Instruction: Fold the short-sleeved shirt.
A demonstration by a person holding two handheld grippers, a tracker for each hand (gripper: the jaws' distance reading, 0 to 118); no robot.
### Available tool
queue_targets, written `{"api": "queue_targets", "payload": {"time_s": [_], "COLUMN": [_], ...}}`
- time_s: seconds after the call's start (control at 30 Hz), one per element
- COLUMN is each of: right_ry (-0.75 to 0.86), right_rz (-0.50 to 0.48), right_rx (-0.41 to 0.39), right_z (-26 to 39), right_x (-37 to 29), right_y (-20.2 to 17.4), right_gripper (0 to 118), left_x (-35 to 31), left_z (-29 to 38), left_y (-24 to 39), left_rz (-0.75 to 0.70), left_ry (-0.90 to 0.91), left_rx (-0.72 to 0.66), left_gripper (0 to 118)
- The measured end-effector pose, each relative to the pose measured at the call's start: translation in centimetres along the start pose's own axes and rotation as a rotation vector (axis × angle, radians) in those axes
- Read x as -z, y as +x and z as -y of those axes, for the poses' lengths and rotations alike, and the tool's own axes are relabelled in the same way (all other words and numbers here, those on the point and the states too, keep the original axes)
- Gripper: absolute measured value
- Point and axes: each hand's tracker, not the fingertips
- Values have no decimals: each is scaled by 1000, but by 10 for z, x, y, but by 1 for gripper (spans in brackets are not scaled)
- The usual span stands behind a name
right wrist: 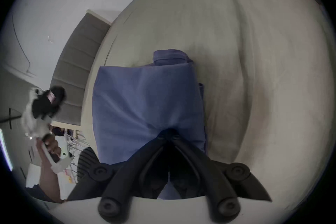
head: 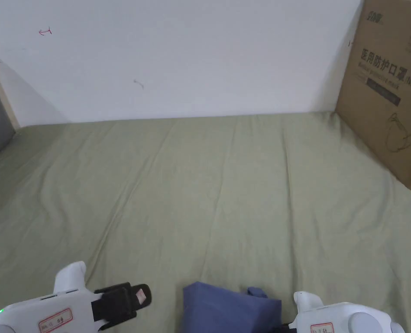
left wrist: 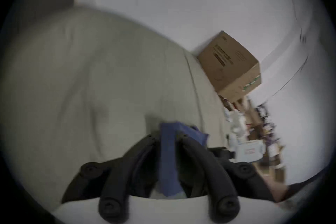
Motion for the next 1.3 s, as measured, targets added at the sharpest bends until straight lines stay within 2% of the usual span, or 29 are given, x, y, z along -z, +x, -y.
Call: {"api": "queue_targets", "payload": {"time_s": [0.07,0.1,0.13,0.17,0.23,0.33,0.37,0.43,0.5,0.53,0.57,0.6,0.63,0.67,0.7,0.73,0.77,0.93,1.0,1.07,1.17,1.3], "right_ry": [8,16,22,28,37,40,39,39,42,44,45,45,43,38,31,40,34,37,71,94,123,134], "right_rz": [2,5,7,7,1,-20,-23,-18,-7,-2,0,-2,-6,-4,-20,-20,-16,25,49,49,42,58], "right_rx": [-8,-16,-20,-20,-1,90,105,104,89,82,78,80,88,102,117,123,124,98,58,38,39,21], "right_z": [2,5,7,8,8,10,10,9,11,11,11,11,10,10,10,10,10,4,3,3,3,1], "right_x": [0,0,0,0,-1,0,0,0,0,0,0,0,-1,0,1,0,0,-15,-28,-41,-61,-73], "right_y": [-1,-3,-4,-4,-2,1,2,0,-4,-5,-4,-4,-2,0,0,0,0,-17,-26,-32,-41,-52], "right_gripper": [0,0,0,0,0,0,0,0,0,0,0,0,0,0,0,0,0,0,0,0,0,0], "left_x": [16,27,37,48,70,120,132,143,157,163,165,165,163,164,160,157,156,132,102,69,11,-59], "left_z": [6,10,14,19,31,50,55,49,57,58,58,58,63,70,74,68,69,55,42,23,-19,-75], "left_y": [-21,-31,-38,-45,-57,-74,-69,-62,-62,-64,-66,-71,-71,-77,-82,-68,-64,-40,-30,-28,-46,-89], "left_rz": [79,137,168,205,289,367,405,517,549,584,562,499,358,236,350,398,340,311,293,312,201,-44], "left_ry": [-65,-102,-145,-196,-238,-369,-351,-292,-277,-275,-271,-265,-277,-289,-262,-244,-262,-261,-214,-189,-155,-179], "left_rx": [-68,-99,-117,-141,-205,-301,-295,-277,-404,-449,-438,-397,-334,-278,-316,-302,-263,-297,-182,-151,-73,24], "left_gripper": [88,97,97,118,116,118,118,118,118,116,104,54,24,24,24,24,24,26,26,26,26,26]}}
